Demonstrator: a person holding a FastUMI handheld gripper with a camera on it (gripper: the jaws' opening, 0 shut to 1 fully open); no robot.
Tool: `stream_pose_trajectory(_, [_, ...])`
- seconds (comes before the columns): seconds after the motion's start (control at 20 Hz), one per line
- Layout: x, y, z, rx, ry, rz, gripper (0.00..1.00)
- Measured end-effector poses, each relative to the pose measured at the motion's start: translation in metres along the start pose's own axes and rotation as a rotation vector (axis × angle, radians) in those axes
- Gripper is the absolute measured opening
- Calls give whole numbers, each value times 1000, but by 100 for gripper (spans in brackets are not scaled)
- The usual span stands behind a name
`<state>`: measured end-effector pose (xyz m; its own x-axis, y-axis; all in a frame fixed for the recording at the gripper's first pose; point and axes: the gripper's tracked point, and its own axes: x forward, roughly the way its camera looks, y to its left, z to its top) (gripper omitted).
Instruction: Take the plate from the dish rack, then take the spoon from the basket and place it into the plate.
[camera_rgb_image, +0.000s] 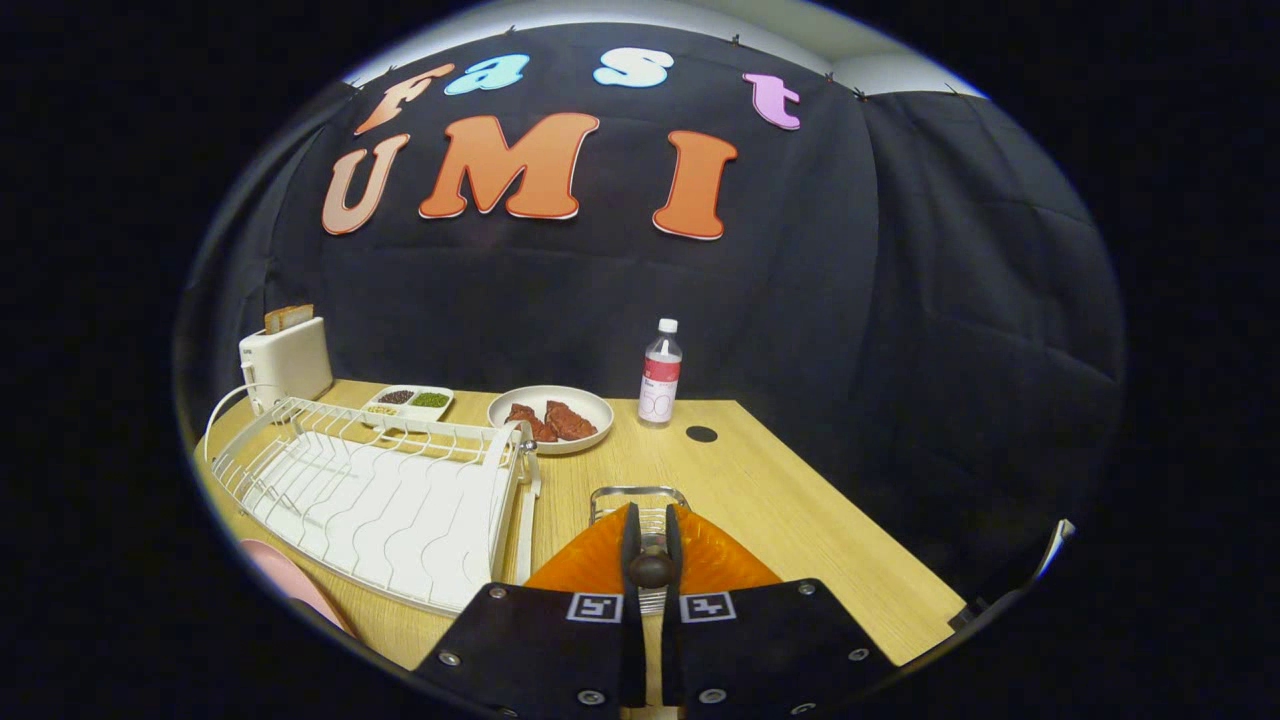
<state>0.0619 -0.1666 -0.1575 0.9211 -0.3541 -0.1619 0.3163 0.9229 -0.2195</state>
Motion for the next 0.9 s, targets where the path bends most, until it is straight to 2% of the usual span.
stream_pose_trajectory(0.25, [-44, 4, 38, -10, -59, 13, 7])
stream_pose_trajectory(0.5, [-101, 36, 60, -13, -96, 64, 6])
stream_pose_trajectory(0.9, [-171, 126, 61, -15, -125, 230, 6])
